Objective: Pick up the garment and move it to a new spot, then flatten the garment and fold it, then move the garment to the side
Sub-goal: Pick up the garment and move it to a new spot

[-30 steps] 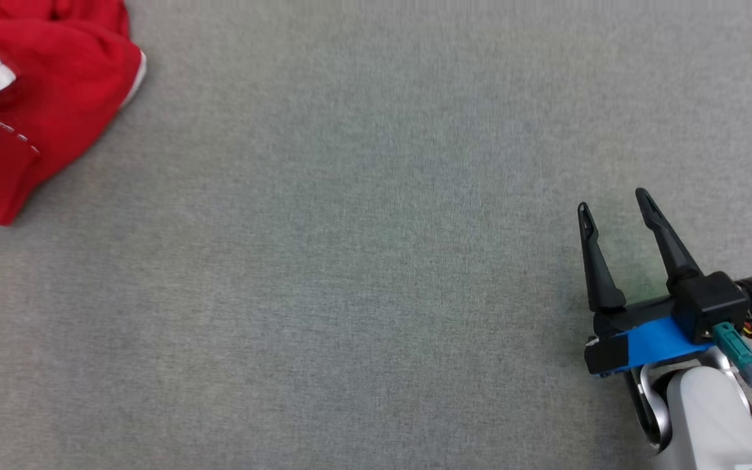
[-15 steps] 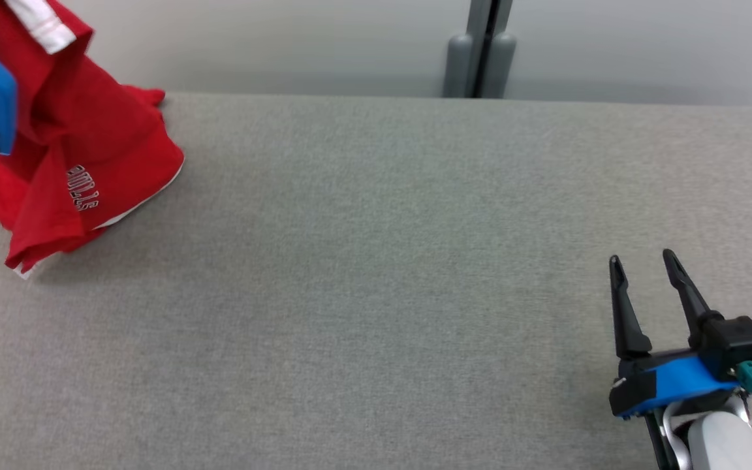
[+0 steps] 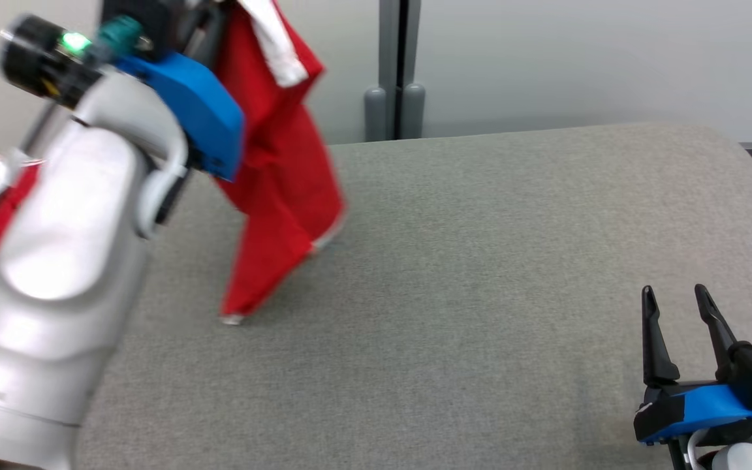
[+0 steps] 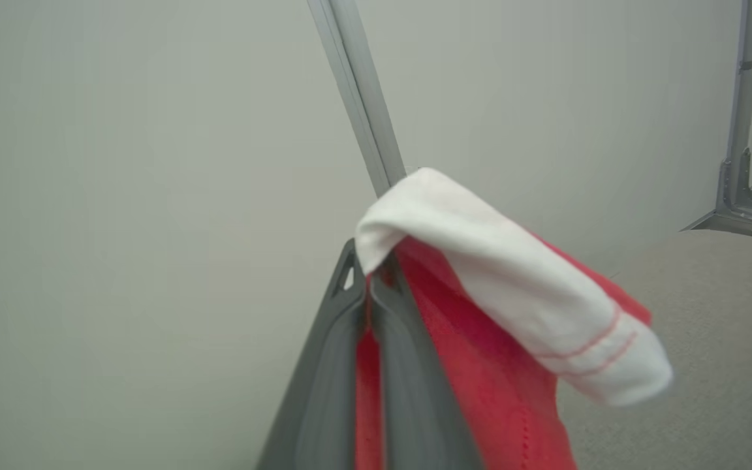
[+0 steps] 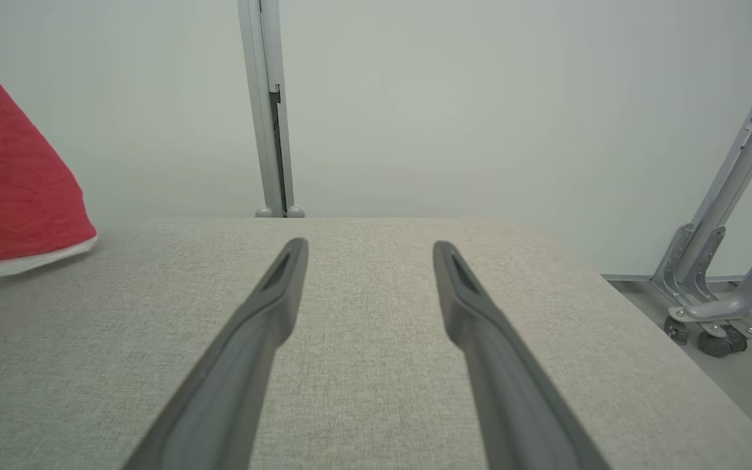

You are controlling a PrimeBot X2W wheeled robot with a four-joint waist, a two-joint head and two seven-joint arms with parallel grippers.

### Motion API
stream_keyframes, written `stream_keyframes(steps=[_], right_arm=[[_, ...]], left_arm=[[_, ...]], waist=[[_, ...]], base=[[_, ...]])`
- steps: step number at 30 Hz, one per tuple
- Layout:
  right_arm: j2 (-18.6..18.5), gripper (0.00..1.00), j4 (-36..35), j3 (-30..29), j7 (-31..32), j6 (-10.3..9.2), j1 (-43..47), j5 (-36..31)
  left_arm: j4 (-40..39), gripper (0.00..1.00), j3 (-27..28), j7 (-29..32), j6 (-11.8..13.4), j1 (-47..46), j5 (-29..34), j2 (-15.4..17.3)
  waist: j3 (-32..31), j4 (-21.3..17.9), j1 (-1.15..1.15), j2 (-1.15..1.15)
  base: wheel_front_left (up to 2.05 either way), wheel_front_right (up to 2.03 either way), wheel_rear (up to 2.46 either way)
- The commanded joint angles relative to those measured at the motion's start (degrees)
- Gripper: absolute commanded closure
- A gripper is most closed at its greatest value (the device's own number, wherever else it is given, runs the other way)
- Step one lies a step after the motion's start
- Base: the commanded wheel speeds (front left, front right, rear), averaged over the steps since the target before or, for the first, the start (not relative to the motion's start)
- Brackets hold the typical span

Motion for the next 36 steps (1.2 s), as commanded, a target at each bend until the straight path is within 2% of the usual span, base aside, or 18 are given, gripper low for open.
stream_keyframes(steps=[1,3,4,5,6,7,12,17,25,26,27,28,29,36], right_arm=[[-0.3,0.0,-0.2,0.0,-0.2,0.01,0.9,0.5],[-0.3,0.0,-0.3,0.3,-0.2,0.01,0.7,0.8],[-0.3,0.0,-0.3,0.3,-0.2,0.01,0.7,0.8],[-0.3,0.0,-0.3,0.7,-0.2,0.01,0.2,1.3],[-0.3,0.0,-0.2,1.0,-0.2,0.01,-0.2,1.5],[-0.3,0.0,-0.2,1.0,-0.2,0.01,-0.2,1.5],[-0.3,0.0,-0.3,1.4,-0.2,0.01,-1.3,2.4],[-0.3,0.0,-0.3,1.1,-0.2,0.01,-1.7,2.8],[-0.3,0.0,0.2,1.6,-0.2,0.01,-3.0,3.1],[-0.3,0.0,0.4,1.6,-0.2,0.01,-3.0,3.0],[-0.3,0.0,0.5,1.7,-0.2,0.01,-2.9,3.1],[-0.3,0.0,0.6,1.8,-0.2,0.01,-3.0,3.1],[-0.3,0.0,0.7,1.9,-0.2,0.01,-3.1,3.1],[-0.3,0.0,1.0,1.6,-0.2,0.01,-2.5,2.6]], left_arm=[[0.4,1.0,-0.8,-0.9,0.5,1.7,-0.5,-1.9],[1.2,1.0,-2.1,-2.2,0.8,3.7,-1.1,-5.2],[1.2,1.0,-2.1,-2.2,0.8,3.7,-1.1,-5.2],[2.5,1.0,-3.8,-3.6,0.7,6.2,-1.6,-8.4],[3.3,1.0,-4.7,-4.3,0.6,7.4,-1.8,-9.8],[3.3,1.0,-4.7,-4.3,0.6,7.4,-1.8,-9.8],[7.2,1.0,-10.5,-8.0,0.0,13.4,-1.7,-14.8],[10.0,1.0,-15.8,-10.8,-0.4,18.3,-3.2,-16.4],[10.5,1.0,-23.3,-13.1,1.1,22.1,-7.4,-16.7],[10.4,0.84,-24.2,-13.5,1.4,22.2,-7.9,-16.7],[10.4,0.53,-25.0,-13.9,1.9,22.3,-8.5,-16.7],[10.5,0.09,-25.4,-14.2,2.1,22.3,-9.1,-16.8],[10.6,0.0,-26.0,-14.9,2.5,22.1,-9.5,-16.7],[11.6,0.0,-28.4,-19.1,5.0,19.0,-10.8,-16.8]], waist=[[-0.1,-0.9,0.0,0.02],[0.4,-1.9,0.0,0.02],[0.4,-1.9,0.0,0.02],[1.2,-2.9,0.0,0.02],[1.7,-3.5,0.0,0.02],[1.7,-3.5,0.0,0.02],[4.5,-5.7,0.0,0.02],[6.7,-6.2,0.0,0.02],[7.9,-5.7,0.0,0.02],[7.9,-5.6,0.0,0.02],[7.9,-5.4,0.0,0.02],[7.8,-5.3,0.0,0.02],[7.7,-5.1,0.0,0.02],[5.9,-3.2,0.0,0.02]], base=[[0.0,0.0,0.0],[0.0,0.0,0.0],[0.0,0.0,0.0],[0.0,0.0,0.0],[0.0,0.0,0.0],[0.0,0.0,0.0],[0.0,0.0,0.0],[0.0,0.0,0.0],[0.0,0.0,0.0],[0.0,0.0,0.0],[0.0,0.0,0.0],[0.0,0.0,0.0],[0.0,0.0,0.0],[0.0,0.0,0.0]])
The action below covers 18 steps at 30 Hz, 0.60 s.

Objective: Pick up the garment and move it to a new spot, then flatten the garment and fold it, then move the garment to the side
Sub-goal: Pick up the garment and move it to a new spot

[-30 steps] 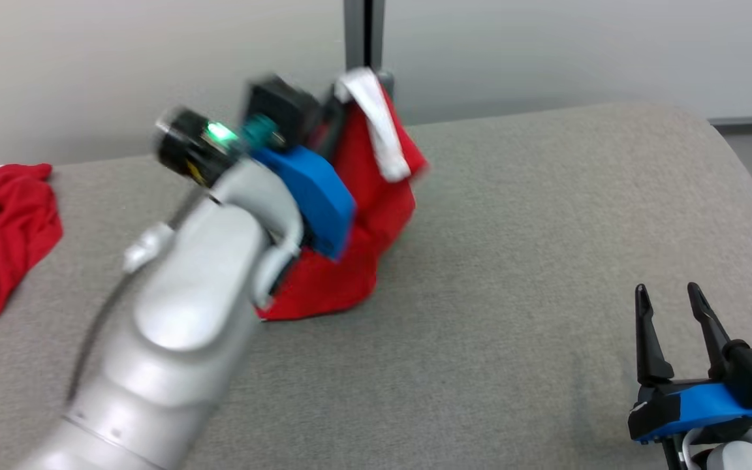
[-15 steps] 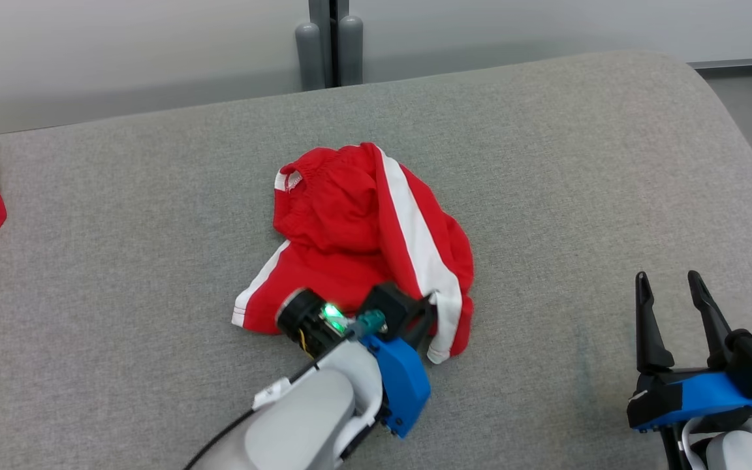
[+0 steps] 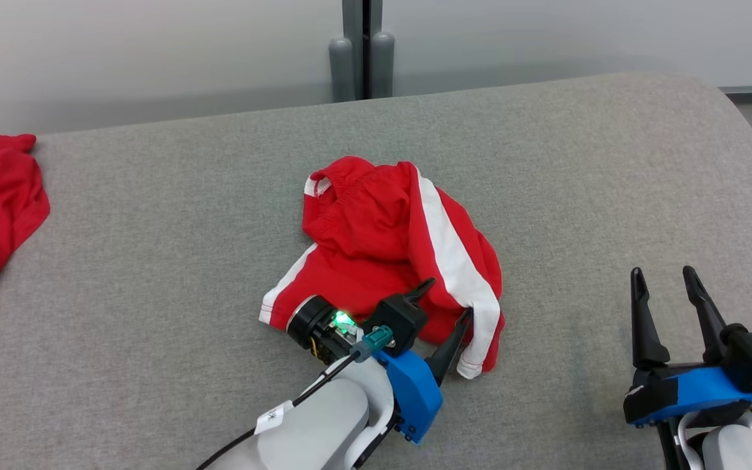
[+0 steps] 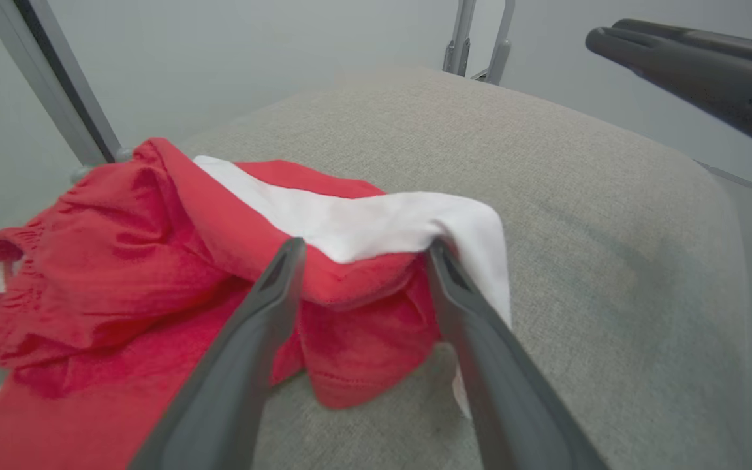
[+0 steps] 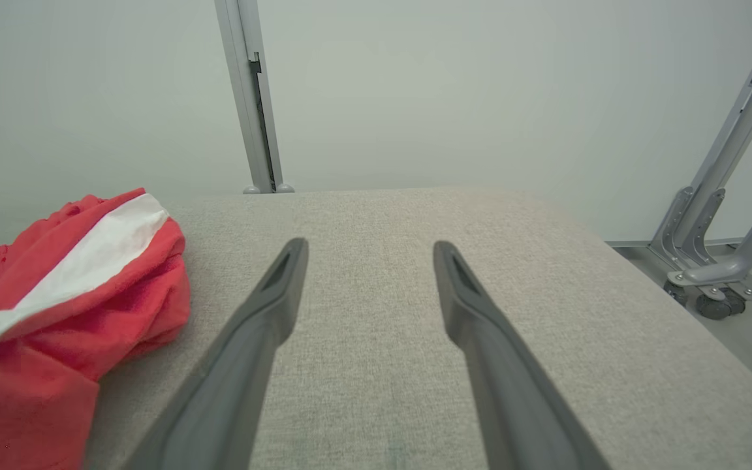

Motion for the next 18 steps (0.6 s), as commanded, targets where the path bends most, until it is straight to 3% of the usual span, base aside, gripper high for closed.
stream_keyframes(steps=[1,9,18], right_arm=[[-0.3,0.0,0.2,-0.2,-0.2,0.01,0.3,-0.1],[-0.3,0.0,0.3,-0.7,-0.2,0.01,1.6,-1.0],[-0.3,0.0,0.6,-0.7,-0.2,0.01,3.3,-1.3]], left_arm=[[0.4,0.0,-0.6,-0.9,0.6,-1.2,-0.5,0.0],[1.2,0.0,-1.5,-2.9,1.7,-2.0,-2.1,-0.1],[2.3,0.0,3.9,-5.3,3.4,0.6,-5.4,1.3]], waist=[[-0.6,0.5,0.0,0.0],[-4.3,2.8,0.0,0.0],[-8.2,4.7,0.0,0.0]], base=[[0.0,0.0,0.0],[0.0,0.0,0.0],[0.0,0.0,0.0]])
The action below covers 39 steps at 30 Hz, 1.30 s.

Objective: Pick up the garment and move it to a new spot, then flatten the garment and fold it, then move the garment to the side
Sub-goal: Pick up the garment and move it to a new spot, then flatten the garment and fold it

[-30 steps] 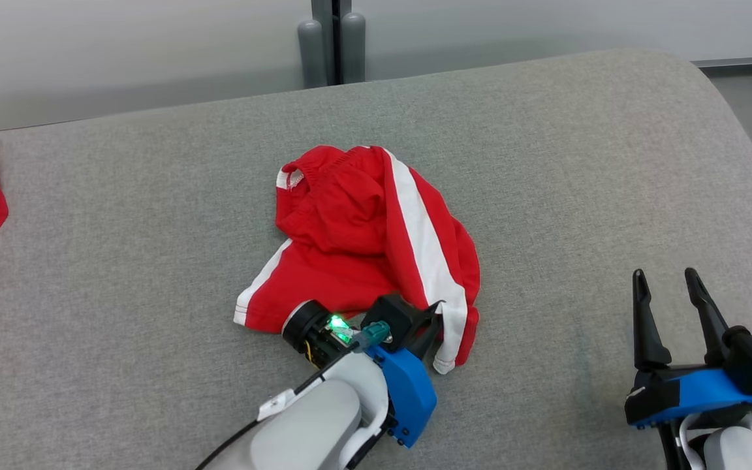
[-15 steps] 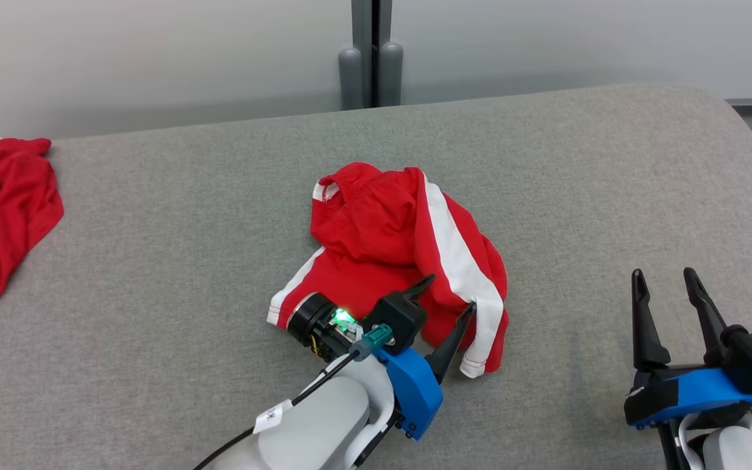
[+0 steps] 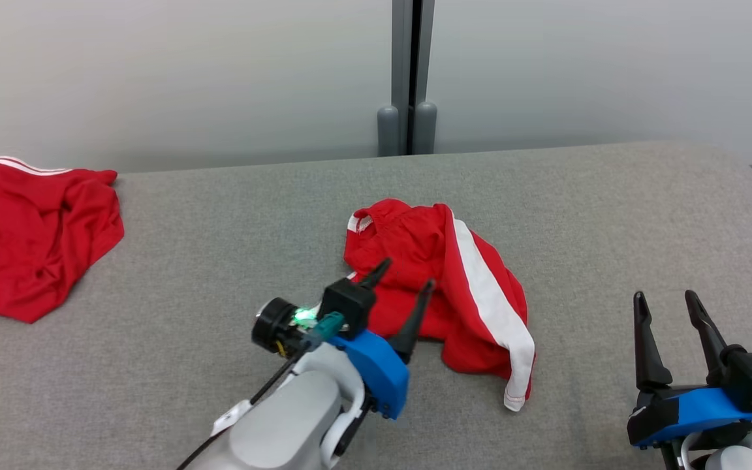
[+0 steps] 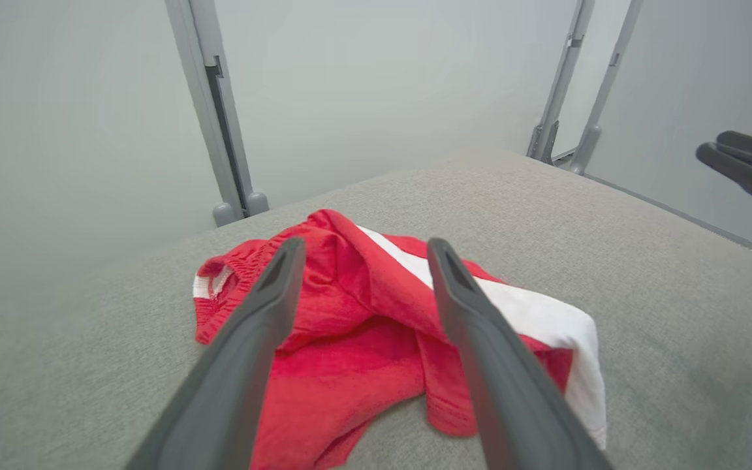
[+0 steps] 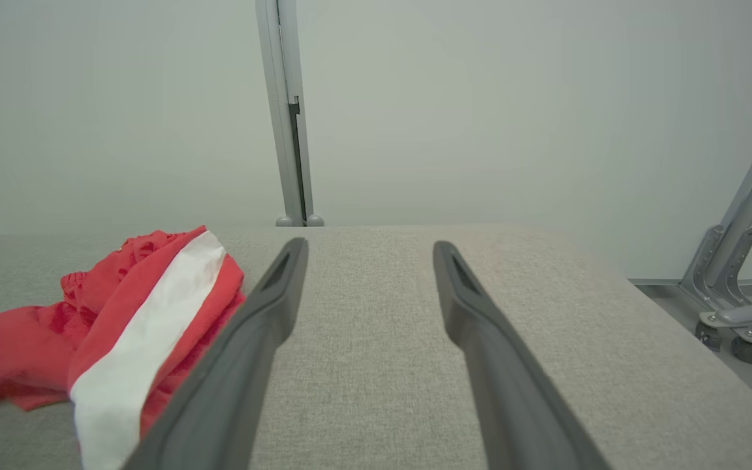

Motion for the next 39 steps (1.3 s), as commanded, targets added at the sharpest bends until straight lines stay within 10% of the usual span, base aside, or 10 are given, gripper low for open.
stream_keyframes(steps=[1,21,39], right_arm=[[-0.3,0.0,0.0,0.1,-0.2,0.01,0.9,-0.3],[-0.3,0.0,1.6,1.5,-0.2,0.01,4.7,1.3],[-0.3,0.0,2.8,2.0,-0.2,0.01,5.2,1.7]], left_arm=[[0.1,0.0,1.9,-0.6,0.9,1.3,-0.5,1.3],[-13.3,0.0,23.2,-0.9,6.6,21.2,3.0,9.6],[-15.0,0.0,27.2,-0.9,5.6,25.8,5.9,8.7]], waist=[[-0.7,0.2,0.01,0.0],[-4.3,2.8,0.01,0.0],[-5.4,3.2,0.01,0.0]], base=[[0.0,0.0,0.0],[0.0,0.0,0.0],[0.0,0.0,0.0]])
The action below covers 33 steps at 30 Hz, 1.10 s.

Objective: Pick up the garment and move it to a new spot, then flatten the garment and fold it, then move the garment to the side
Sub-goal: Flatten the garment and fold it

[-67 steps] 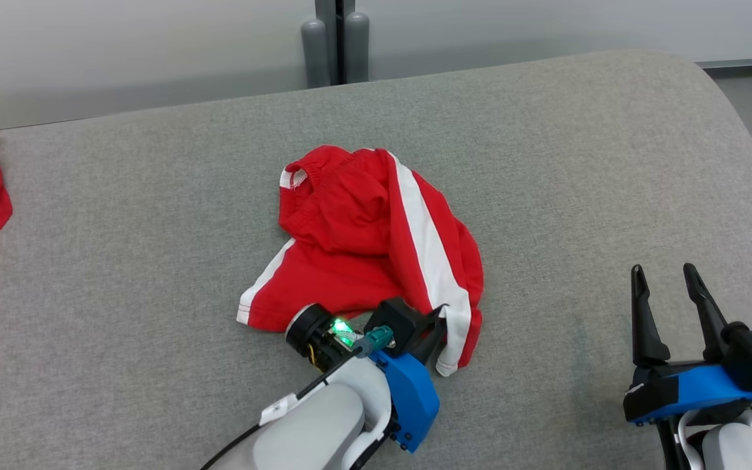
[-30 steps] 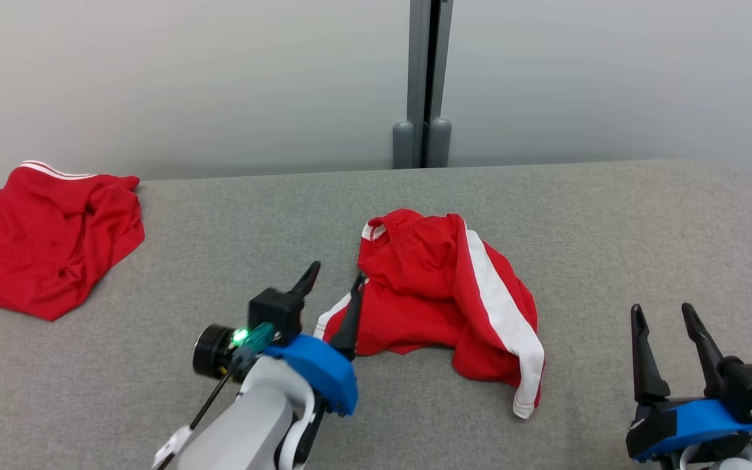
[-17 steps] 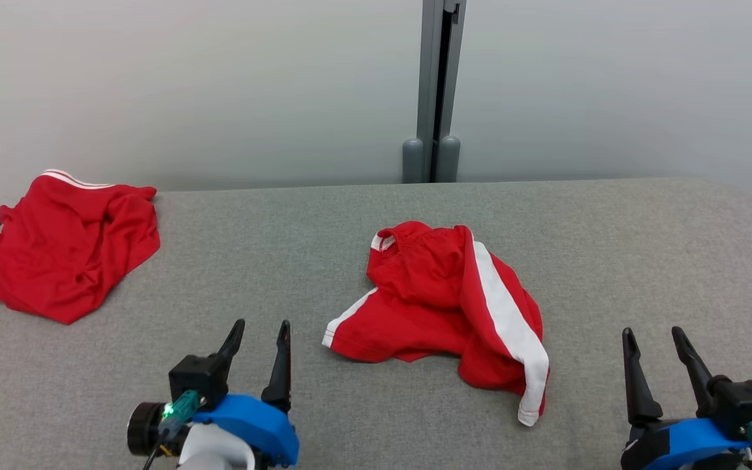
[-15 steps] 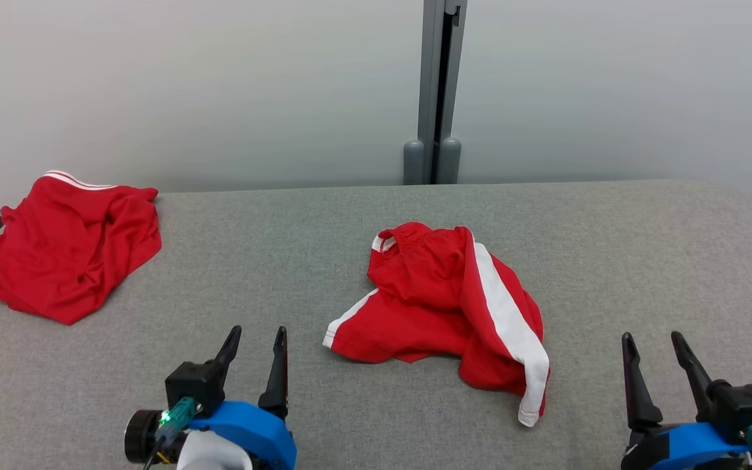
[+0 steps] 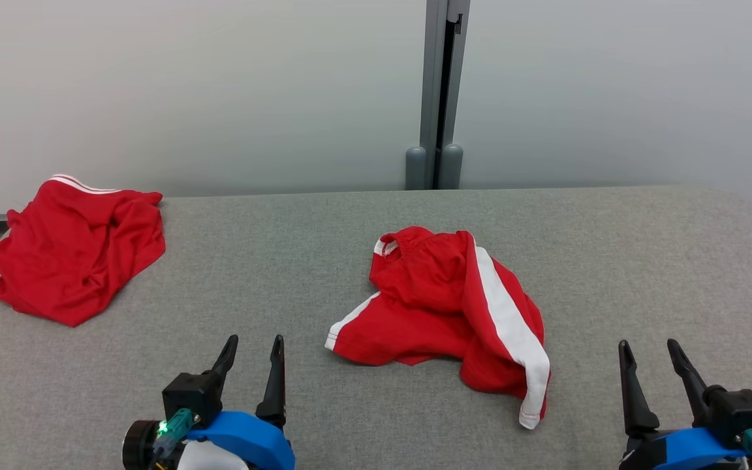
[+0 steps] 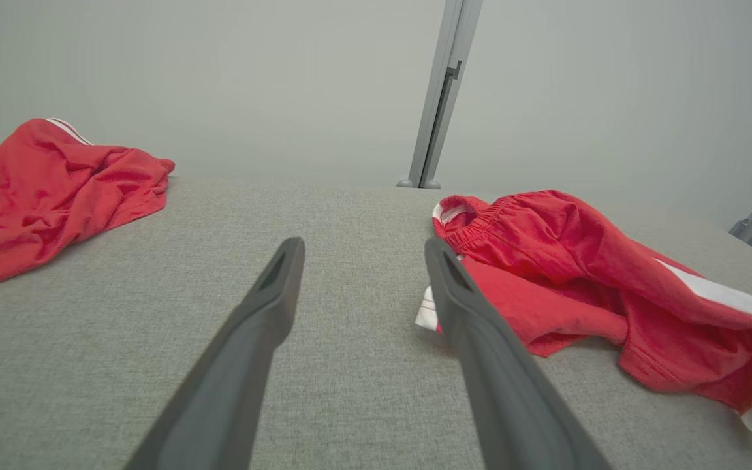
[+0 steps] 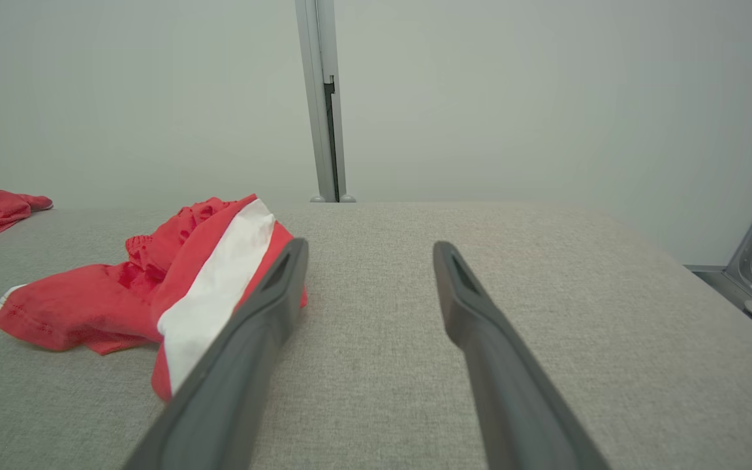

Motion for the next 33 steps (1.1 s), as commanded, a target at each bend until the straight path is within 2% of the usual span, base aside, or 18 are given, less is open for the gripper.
stream_keyframes(steps=[1,20,27,33], right_arm=[[-0.3,0.0,0.1,0.1,-0.2,0.01,0.5,0.3],[-0.3,0.0,1.3,-0.1,-0.2,0.01,-1.5,-0.7],[-0.3,0.0,1.2,1.3,2.8,0.01,-8.8,-2.7],[-0.3,0.0,3.5,1.8,10.1,0.01,-18.3,-5.0]], left_arm=[[0.0,0.0,0.1,-0.2,-0.3,0.5,0.2,-0.1],[0.8,0.0,1.3,-0.2,-0.4,0.1,2.0,-0.5],[0.4,0.0,1.1,-0.2,-0.7,-1.3,2.6,-0.8],[-0.7,0.0,0.9,-0.2,-0.9,-3.3,3.6,-1.5]], waist=[[0.0,0.0,0.0,-0.01],[0.6,0.6,0.0,-0.01],[2.1,2.5,0.0,-0.01],[5.8,6.4,0.0,-0.01]], base=[[0.0,0.0,0.0],[0.0,0.0,0.0],[0.0,0.0,0.0],[0.0,0.0,0.0]])
